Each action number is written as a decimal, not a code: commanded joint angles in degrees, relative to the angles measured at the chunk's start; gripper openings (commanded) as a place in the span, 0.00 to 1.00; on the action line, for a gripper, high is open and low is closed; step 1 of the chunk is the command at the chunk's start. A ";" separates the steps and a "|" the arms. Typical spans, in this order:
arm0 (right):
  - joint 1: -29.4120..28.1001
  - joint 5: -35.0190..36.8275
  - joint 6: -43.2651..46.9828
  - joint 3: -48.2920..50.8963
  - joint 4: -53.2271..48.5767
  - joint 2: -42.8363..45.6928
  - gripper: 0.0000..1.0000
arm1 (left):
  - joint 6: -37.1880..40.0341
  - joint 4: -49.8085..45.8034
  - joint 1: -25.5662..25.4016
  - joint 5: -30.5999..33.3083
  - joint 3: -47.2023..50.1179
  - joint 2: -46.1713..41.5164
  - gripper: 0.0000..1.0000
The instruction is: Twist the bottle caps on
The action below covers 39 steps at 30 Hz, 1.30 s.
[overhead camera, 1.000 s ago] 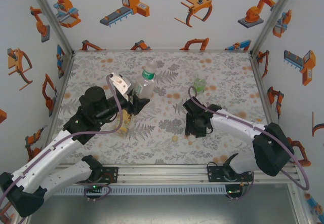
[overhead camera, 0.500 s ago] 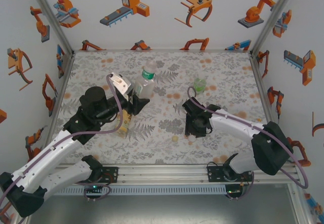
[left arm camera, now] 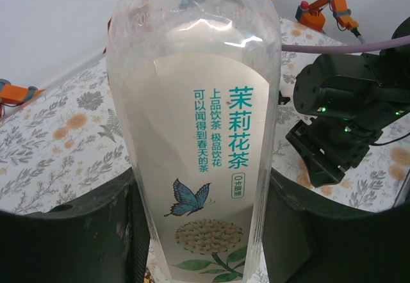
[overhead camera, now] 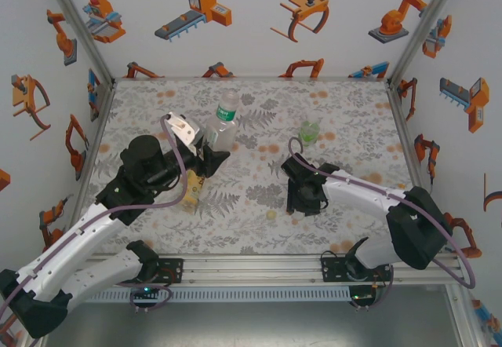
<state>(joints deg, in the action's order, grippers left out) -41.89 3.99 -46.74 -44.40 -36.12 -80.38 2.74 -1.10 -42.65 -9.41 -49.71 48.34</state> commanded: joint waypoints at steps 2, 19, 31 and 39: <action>-0.56 0.92 -0.81 0.68 -0.09 -0.68 0.49 | -1.27 1.48 0.32 0.14 -0.89 -0.78 0.00; -0.65 1.37 -0.61 -0.59 -0.23 0.38 0.47 | -1.89 1.53 0.32 -0.59 -1.31 -0.11 0.00; -0.67 1.46 -0.43 -0.77 -0.17 -0.03 0.44 | -2.40 1.89 0.34 -0.80 -1.52 0.95 0.00; -0.74 1.63 -0.45 -1.12 -0.26 -0.06 0.43 | -2.66 2.15 0.36 -1.04 -1.69 1.51 0.00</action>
<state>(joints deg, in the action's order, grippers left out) -42.17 4.16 -46.72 -44.27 -36.12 -80.36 1.13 -0.89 -42.65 -9.50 -49.71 49.82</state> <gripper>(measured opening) 0.432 0.550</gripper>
